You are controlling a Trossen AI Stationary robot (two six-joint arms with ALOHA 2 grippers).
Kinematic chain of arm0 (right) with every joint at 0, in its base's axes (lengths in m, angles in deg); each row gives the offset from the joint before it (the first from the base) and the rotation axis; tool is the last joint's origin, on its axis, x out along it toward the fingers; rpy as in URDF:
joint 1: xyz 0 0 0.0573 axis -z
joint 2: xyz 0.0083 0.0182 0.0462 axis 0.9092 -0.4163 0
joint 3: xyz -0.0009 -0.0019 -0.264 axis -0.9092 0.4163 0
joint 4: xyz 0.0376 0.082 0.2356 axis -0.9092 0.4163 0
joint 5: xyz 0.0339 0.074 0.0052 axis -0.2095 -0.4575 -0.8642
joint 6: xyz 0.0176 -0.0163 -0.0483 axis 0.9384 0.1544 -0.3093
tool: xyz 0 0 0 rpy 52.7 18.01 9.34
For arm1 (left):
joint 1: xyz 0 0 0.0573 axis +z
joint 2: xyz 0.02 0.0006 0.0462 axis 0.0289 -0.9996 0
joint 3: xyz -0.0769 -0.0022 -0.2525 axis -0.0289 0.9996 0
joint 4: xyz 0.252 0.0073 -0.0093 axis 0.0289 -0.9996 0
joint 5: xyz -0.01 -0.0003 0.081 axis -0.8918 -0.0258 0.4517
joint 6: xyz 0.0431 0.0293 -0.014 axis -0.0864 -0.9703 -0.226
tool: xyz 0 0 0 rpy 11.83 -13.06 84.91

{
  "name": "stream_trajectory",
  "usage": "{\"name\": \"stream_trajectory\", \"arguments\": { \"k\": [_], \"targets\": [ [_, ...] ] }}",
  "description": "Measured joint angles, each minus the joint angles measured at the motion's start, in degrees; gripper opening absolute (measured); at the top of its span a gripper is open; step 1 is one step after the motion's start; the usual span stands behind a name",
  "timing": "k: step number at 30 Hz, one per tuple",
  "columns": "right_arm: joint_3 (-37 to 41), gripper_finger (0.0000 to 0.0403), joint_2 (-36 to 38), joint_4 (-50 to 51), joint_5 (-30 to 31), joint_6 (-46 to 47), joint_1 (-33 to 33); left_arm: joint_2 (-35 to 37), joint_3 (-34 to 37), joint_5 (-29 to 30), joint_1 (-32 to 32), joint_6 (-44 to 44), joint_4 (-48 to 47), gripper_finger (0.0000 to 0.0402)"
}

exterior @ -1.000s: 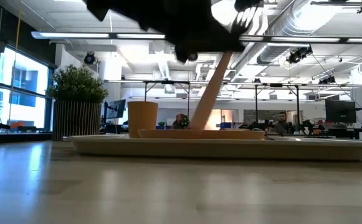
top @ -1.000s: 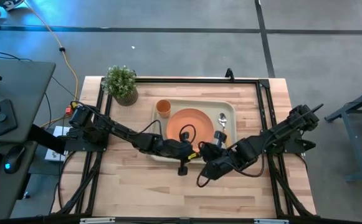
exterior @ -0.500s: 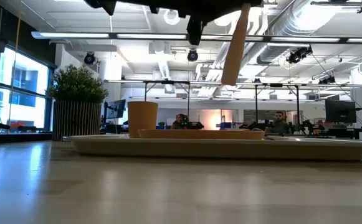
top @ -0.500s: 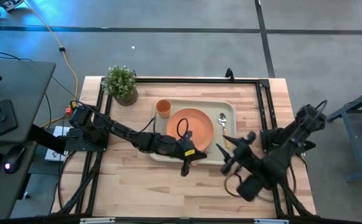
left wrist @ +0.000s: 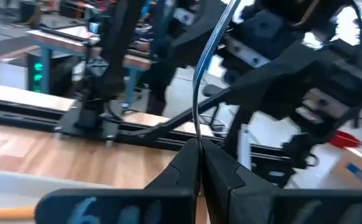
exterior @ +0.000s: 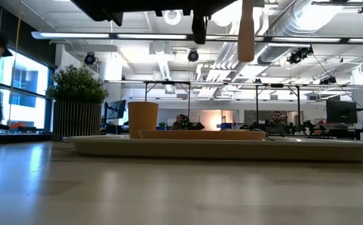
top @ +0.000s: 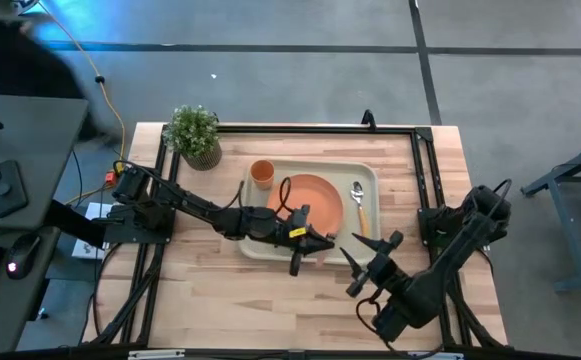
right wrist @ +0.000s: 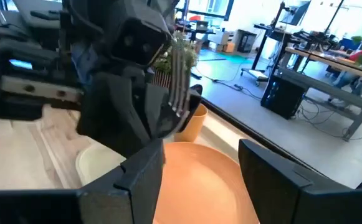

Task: Pick and place plate/cup/fork/spoon on tray
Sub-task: Put the light orange fork on the light brown tray to the right of the orange plate

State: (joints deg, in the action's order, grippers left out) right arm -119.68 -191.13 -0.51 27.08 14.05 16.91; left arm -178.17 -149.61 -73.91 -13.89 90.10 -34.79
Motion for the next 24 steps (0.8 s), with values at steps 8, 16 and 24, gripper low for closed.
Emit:
{"name": "stream_trajectory", "arguments": {
  "k": [8, 16, 24],
  "targets": [
    [0.0, 0.0199, 1.98, -0.13, 1.1, -5.29, 0.99, 0.0, 0.0, -5.28, 1.24, -1.45, 0.59, 0.0],
    [0.0, 0.0199, 2.72, -13.87, -10.37, -26.23, 5.0, 0.0, 0.01, -5.84, 2.14, -6.93, 0.33, 0.0],
    [-6.65, 0.0199, 3.02, -19.67, -24.51, -45.03, 9.3, 0.07, 0.0, -3.33, 2.23, -8.16, -2.36, 0.0]
  ]
}}
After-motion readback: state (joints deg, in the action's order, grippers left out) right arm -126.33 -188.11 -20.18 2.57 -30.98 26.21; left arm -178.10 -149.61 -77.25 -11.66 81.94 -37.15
